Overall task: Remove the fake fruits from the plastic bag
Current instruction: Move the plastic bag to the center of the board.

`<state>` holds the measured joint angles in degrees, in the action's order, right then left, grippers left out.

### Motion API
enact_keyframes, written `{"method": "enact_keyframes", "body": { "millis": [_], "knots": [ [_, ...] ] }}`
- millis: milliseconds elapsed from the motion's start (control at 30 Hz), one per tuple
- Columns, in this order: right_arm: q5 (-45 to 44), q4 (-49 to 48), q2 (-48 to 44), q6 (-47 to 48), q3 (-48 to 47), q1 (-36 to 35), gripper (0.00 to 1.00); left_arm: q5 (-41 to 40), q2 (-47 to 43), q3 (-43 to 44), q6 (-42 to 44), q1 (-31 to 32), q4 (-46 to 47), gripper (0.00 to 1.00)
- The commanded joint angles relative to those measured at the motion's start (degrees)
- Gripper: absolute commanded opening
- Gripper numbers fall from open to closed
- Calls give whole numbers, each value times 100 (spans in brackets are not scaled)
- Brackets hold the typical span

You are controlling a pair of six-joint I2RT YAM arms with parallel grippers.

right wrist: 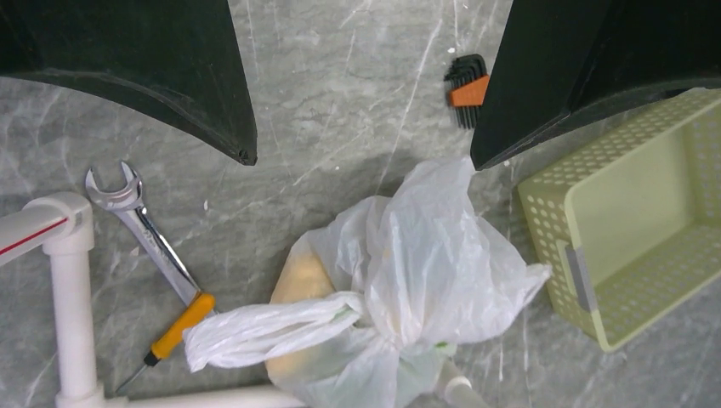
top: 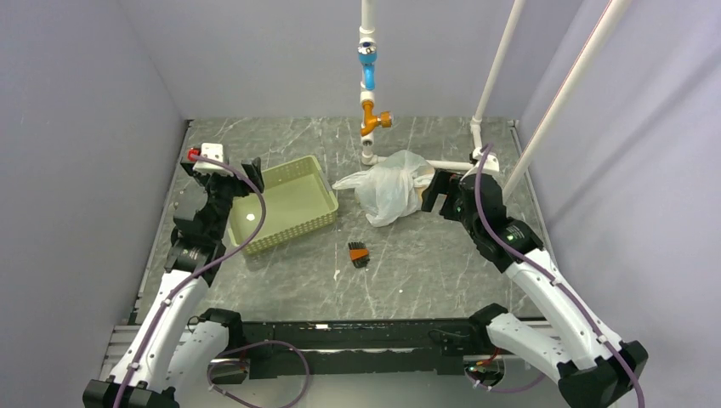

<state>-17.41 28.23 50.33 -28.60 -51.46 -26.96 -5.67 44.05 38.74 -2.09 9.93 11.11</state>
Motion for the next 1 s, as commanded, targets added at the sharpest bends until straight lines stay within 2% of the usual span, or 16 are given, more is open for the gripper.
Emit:
{"method": "enact_keyframes", "body": {
  "millis": [0,167,333,567,767,967],
  "knots": [
    [199,-140,233,0,49,16,100,443,31,296,139,-18,-78,99],
    [298,-258,607,-13,113,16,100,783,82,362,374,-18,-203,99],
    [885,-418,1197,66,36,15,100,1034,169,413,323,-18,-236,99],
    [986,-1294,1699,57,142,16,100,1711,578,647,246,67,-431,99],
    [1201,-1842,2481,335,-189,15,100,2769,1109,1113,-30,78,-808,99],
    [1633,-2193,3267,359,-586,15,96,3182,1347,1188,-101,223,-784,99]
  ]
}}
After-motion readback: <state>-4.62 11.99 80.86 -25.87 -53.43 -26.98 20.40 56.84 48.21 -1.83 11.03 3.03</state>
